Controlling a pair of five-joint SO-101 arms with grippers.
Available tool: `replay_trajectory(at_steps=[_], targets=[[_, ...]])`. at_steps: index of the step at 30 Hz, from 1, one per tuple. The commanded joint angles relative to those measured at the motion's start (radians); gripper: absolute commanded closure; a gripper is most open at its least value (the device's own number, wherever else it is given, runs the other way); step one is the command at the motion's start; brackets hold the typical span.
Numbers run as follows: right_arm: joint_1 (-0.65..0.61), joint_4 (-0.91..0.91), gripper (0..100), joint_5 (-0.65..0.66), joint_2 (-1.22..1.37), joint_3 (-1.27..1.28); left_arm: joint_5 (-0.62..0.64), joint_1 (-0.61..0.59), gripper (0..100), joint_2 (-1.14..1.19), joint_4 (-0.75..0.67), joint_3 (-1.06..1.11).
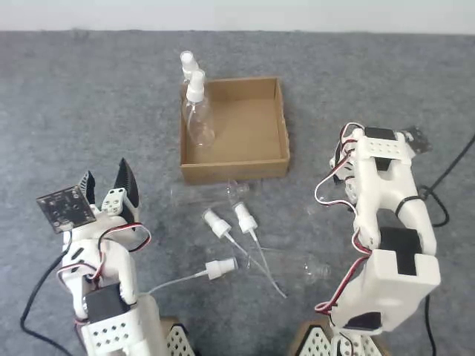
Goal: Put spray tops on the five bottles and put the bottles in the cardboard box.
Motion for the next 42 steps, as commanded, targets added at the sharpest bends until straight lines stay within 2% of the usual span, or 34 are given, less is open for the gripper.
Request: replay_trajectory(at_steps=[1, 4, 13, 15, 21, 24, 29, 42], targets=[[0.033, 0.022, 91.7, -0.112, -0.022, -0.057, -0.012, 0.0, 79, -0.015, -0.04, -0.008], [0.045, 0.018, 91.7, -0.147, -0.022, -0.058, -0.012, 0.0, 79, -0.015, -0.04, -0.008], [0.047, 0.021, 91.3, -0.144, -0.021, -0.058, -0.012, -0.002, 79, -0.015, -0.04, -0.008], [0.041, 0.021, 87.2, -0.144, -0.021, -0.058, -0.012, -0.002, 79, -0.015, -0.04, -0.008], [-0.012, 0.024, 63.6, -0.143, -0.021, -0.055, -0.012, -0.002, 79, -0.015, -0.04, -0.008], [-0.038, 0.062, 57.6, -0.143, -0.022, -0.06, -0.012, -0.002, 79, -0.015, -0.04, -0.008], [-0.061, 0.117, 56.8, -0.144, -0.022, -0.107, -0.012, -0.002, 79, -0.015, -0.04, -0.008], [-0.062, 0.424, 56.8, -0.143, -0.022, -0.373, -0.012, -0.002, 79, -0.015, -0.04, -0.008]])
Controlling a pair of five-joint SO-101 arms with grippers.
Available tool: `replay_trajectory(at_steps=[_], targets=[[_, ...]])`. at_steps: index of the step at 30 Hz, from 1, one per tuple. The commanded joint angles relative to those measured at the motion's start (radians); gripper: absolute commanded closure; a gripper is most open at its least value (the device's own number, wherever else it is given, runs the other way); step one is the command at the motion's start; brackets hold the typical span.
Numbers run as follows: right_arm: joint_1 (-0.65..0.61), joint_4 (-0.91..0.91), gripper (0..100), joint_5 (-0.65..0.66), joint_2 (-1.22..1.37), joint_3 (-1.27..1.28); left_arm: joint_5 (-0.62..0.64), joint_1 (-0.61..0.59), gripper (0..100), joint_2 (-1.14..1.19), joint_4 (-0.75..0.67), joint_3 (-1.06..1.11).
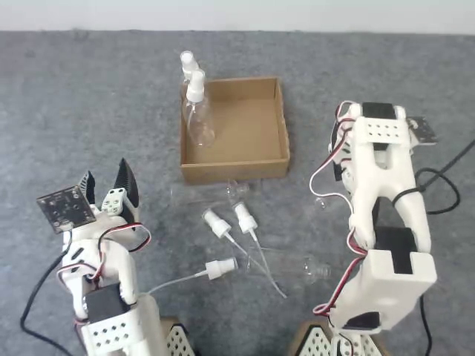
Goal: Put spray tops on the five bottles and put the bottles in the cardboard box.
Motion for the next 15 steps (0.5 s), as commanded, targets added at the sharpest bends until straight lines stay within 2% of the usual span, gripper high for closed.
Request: replay_trajectory(at_steps=[1, 10, 12, 15], targets=[[-0.012, 0.064, 56.8, -0.009, -0.022, -0.089, -0.012, -0.002, 79, -0.015, -0.04, -0.008], [-0.091, 0.163, 56.6, -0.003, -0.022, -0.121, -0.012, -0.002, 79, -0.015, -0.04, -0.008], [-0.105, 0.185, 56.4, 0.052, -0.022, -0.121, -0.012, -0.002, 79, -0.015, -0.04, -0.008], [-0.107, 0.223, 56.5, 0.216, -0.022, -0.121, -0.012, -0.002, 79, -0.015, -0.04, -0.008]])
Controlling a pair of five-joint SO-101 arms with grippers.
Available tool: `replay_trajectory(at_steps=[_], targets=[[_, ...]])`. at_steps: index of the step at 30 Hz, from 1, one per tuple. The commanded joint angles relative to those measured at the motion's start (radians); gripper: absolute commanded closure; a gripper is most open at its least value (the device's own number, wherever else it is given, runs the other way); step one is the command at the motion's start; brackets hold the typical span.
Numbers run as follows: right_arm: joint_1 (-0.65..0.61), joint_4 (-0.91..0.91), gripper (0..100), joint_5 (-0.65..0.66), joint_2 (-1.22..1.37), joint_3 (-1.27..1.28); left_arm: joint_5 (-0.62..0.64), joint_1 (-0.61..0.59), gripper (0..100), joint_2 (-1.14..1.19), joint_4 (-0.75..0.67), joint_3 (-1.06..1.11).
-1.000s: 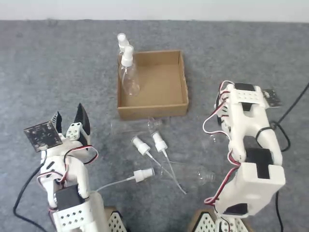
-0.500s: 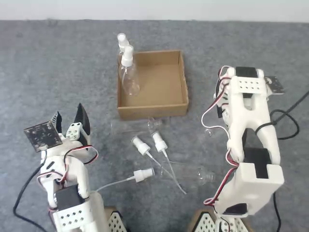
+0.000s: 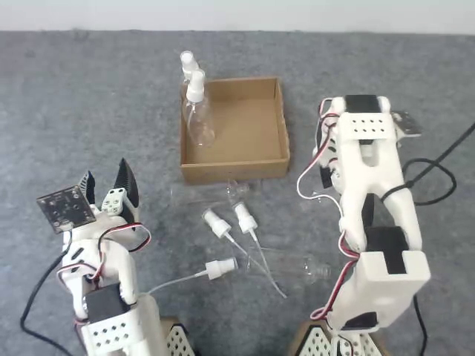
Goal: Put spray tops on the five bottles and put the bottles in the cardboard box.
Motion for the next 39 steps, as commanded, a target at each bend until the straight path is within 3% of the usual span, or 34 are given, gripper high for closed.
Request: replay_trajectory(at_steps=[1, 5, 12, 19, 30, 39], targets=[[-0.005, 0.054, 56.6, 0.198, -0.022, -0.057, -0.012, -0.002, 79, -0.015, -0.04, -0.008], [-0.001, 0.076, 56.6, 0.387, -0.022, -0.057, -0.012, -0.002, 79, -0.015, -0.04, -0.008], [-0.001, 0.076, 56.6, 0.525, -0.022, -0.057, -0.012, -0.002, 79, -0.015, -0.04, -0.008], [-0.001, 0.074, 56.7, 0.766, -0.022, -0.057, -0.012, -0.002, 79, -0.015, -0.043, -0.008], [-0.01, 0.071, 56.7, 1.297, -0.019, -0.057, -0.012, -0.003, 79, -0.015, -0.101, 0.022], [-0.008, 0.071, 56.6, 1.867, -0.012, -0.055, -0.012, -0.005, 79, -0.015, -0.103, 0.024]])
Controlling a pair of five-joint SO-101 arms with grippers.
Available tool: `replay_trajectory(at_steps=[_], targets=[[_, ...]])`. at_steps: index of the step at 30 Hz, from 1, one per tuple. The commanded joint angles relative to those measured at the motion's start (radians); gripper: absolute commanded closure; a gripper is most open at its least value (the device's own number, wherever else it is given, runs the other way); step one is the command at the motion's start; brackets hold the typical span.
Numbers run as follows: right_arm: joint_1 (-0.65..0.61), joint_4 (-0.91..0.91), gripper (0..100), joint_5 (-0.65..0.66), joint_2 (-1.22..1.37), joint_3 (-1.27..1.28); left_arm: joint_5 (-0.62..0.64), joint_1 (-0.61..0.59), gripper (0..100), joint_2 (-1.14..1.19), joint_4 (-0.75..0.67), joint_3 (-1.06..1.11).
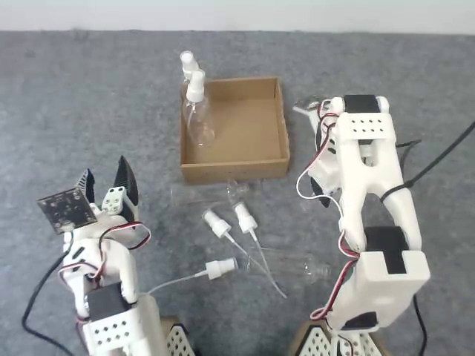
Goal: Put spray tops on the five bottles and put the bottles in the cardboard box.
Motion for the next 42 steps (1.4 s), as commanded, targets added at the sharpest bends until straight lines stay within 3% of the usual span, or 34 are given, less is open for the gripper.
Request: replay_trajectory(at_steps=[1, 7, 13, 28, 36, 42], targets=[[-0.01, 0.031, 56.6, 0.249, -0.012, -0.054, -0.012, -0.005, 79, -0.015, -0.032, -0.01], [-0.01, 0.031, 56.7, 0.519, -0.01, -0.051, -0.014, -0.003, 79, -0.015, -0.032, -0.01], [-0.008, 0.004, 56.7, 0.664, -0.005, -0.04, -0.014, -0.002, 79, -0.015, -0.032, -0.01], [0.002, -0.231, 57.1, 0.709, 0.228, -0.002, -0.014, -0.002, 79, -0.015, -0.032, -0.01], [0.016, -0.28, 87.1, 0.707, 0.26, -0.002, -0.014, -0.002, 79, -0.015, -0.032, -0.01], [0.016, -0.272, 90.9, 0.703, 0.252, -0.002, -0.014, -0.002, 79, -0.015, -0.032, -0.01]])
